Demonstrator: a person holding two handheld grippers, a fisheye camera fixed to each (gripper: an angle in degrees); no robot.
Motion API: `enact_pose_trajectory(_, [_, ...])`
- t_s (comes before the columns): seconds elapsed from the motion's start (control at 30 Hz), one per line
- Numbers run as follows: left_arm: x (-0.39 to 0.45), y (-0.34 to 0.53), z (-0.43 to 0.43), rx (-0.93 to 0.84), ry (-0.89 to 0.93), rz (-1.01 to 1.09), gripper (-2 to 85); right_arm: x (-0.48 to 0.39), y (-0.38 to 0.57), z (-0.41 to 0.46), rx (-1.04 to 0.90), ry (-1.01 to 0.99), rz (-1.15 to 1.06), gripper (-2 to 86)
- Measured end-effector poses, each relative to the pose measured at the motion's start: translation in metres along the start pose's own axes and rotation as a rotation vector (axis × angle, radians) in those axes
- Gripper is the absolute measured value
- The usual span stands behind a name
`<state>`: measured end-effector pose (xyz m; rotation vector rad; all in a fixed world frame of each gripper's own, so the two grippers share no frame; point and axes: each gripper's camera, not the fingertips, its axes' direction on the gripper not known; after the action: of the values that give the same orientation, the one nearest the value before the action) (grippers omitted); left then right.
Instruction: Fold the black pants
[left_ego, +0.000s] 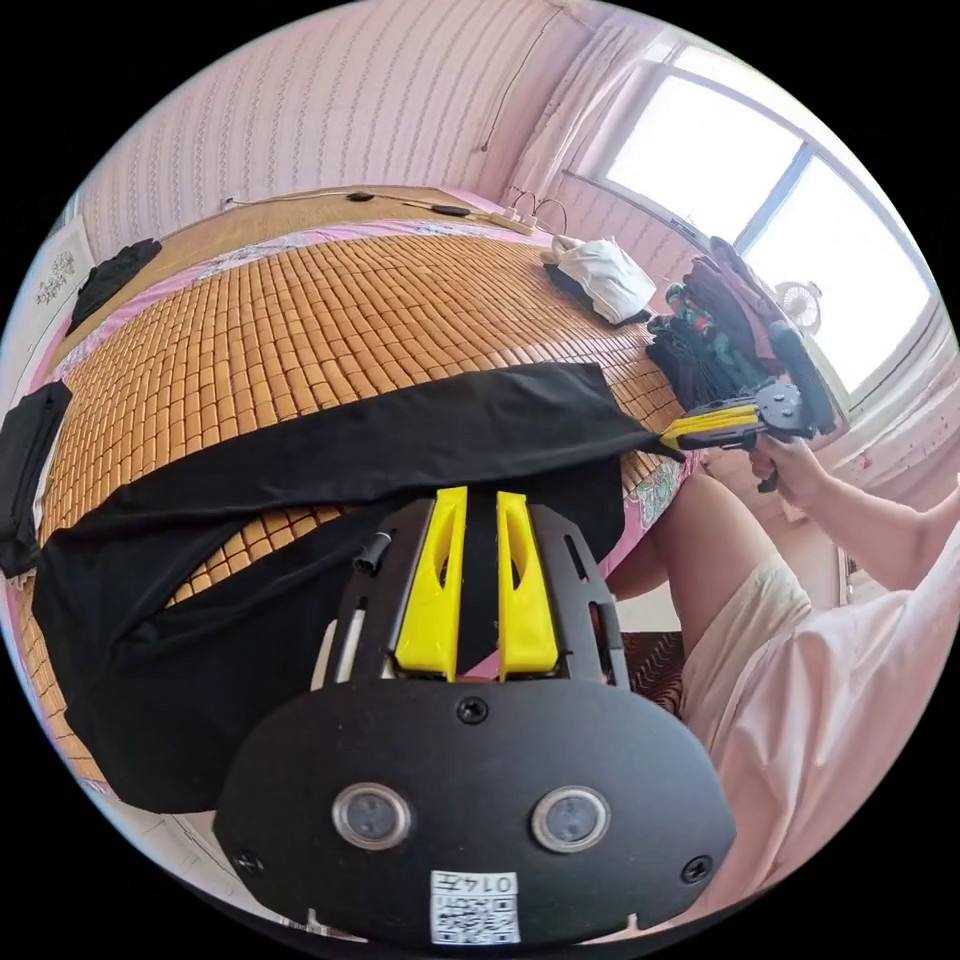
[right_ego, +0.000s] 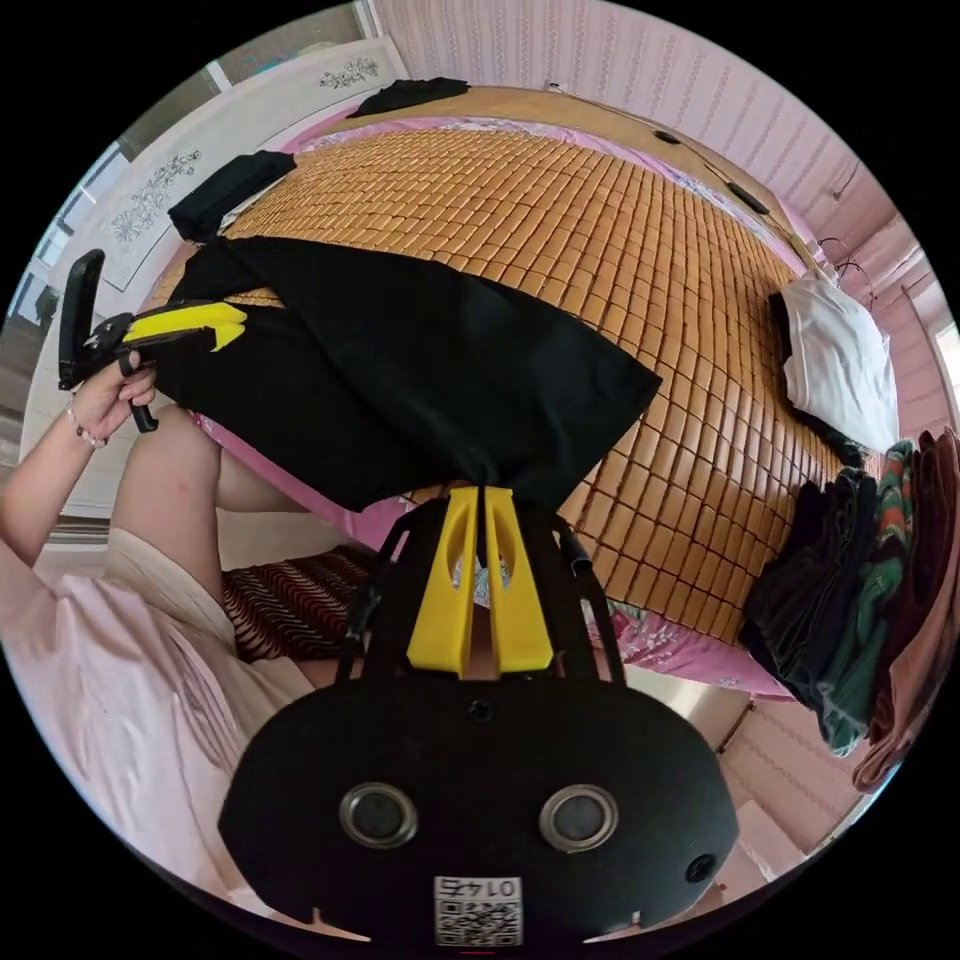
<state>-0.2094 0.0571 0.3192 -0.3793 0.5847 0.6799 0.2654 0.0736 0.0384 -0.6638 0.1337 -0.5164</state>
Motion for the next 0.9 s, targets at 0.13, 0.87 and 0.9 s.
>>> enact_pose_trajectory(0.13, [0.002,-0.005,0.004,0.001,-0.059,0.032,6.4,0.052,-0.02,-0.092,0.195,0.035,-0.06,-0.7])
enact_pose_trajectory(0.87, [0.05,-0.062,0.146,-0.257,-0.134,0.148,8.4,0.217,0.033,0.004,0.001,-0.224,0.248,9.5])
enact_pose_trajectory(0.9, [0.054,-0.063,0.148,-0.264,-0.116,0.16,5.7,0.218,0.039,0.007,-0.01,-0.232,0.265,9.4])
